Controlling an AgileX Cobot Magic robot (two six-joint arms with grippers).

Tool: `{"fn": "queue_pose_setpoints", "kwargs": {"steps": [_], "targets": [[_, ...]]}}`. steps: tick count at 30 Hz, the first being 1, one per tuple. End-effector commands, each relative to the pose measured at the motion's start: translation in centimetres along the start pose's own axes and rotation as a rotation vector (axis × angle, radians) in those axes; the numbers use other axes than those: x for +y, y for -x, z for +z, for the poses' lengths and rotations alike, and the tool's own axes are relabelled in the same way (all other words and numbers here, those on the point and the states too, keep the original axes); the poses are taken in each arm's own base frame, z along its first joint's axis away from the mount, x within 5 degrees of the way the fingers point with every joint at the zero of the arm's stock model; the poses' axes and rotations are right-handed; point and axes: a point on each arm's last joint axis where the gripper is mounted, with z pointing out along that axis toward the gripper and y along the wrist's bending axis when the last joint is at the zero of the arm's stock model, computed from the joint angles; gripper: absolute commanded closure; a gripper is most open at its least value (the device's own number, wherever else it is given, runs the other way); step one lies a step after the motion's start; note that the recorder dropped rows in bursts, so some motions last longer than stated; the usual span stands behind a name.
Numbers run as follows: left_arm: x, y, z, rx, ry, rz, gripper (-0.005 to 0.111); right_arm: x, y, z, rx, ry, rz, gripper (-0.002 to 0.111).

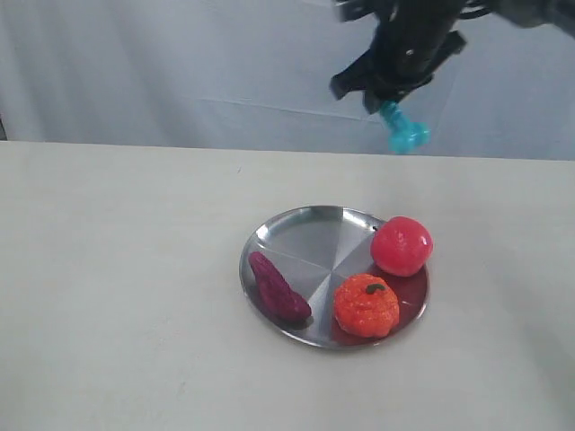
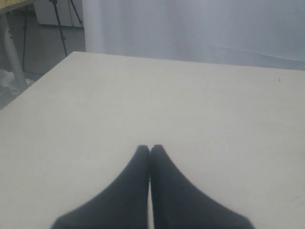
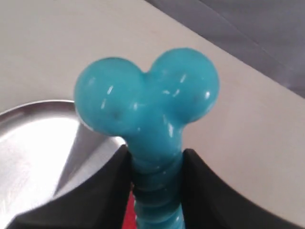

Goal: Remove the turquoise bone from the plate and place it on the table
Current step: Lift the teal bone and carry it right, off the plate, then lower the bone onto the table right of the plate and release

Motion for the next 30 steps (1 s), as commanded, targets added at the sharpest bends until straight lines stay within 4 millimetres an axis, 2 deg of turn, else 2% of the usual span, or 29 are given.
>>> {"fn": "queue_pose_setpoints", "kwargs": {"steps": [1, 3, 5, 9, 12, 17, 21, 25, 30], "targets": [[0.0, -0.1, 0.0, 0.001, -0.005, 0.003, 0.107, -6.5, -2.0, -2.7, 0.048, -0.045, 0.196, 0.109], [0.0, -0.1, 0.0, 0.001, -0.005, 0.003, 0.107, -8.9, -3.1, -2.6, 0.055, -0.013, 0.285, 0.109], [0.0, -0.1, 0.0, 0.001, -0.005, 0.003, 0.107, -10.2, -4.4, -2.0, 0.082, 0.037, 0.347, 0.109], [0.0, -0.1, 0.0, 0.001, -0.005, 0.003, 0.107, -11.6, -7.7, 0.9, 0.215, 0.037, 0.361, 0.109], [0.0, -0.1, 0.0, 0.001, -0.005, 0.003, 0.107, -10.8, -10.6, 3.7, 0.343, 0.063, 0.367, 0.109], [0.0, -0.1, 0.0, 0.001, -0.005, -0.003, 0.107, -7.9, -13.9, 8.2, 0.346, 0.076, 0.339, 0.109], [0.0, -0.1, 0.0, 0.001, -0.005, 0.0, 0.107, -7.0, -15.4, 9.9, 0.348, 0.079, 0.372, 0.109], [0.0, -0.1, 0.0, 0.001, -0.005, 0.0, 0.107, -6.4, -16.7, 11.3, 0.439, 0.099, 0.385, 0.109], [0.0, -0.1, 0.0, 0.001, -0.005, 0.0, 0.107, -6.3, -17.0, 11.9, 0.452, 0.1, 0.394, 0.109]]}}
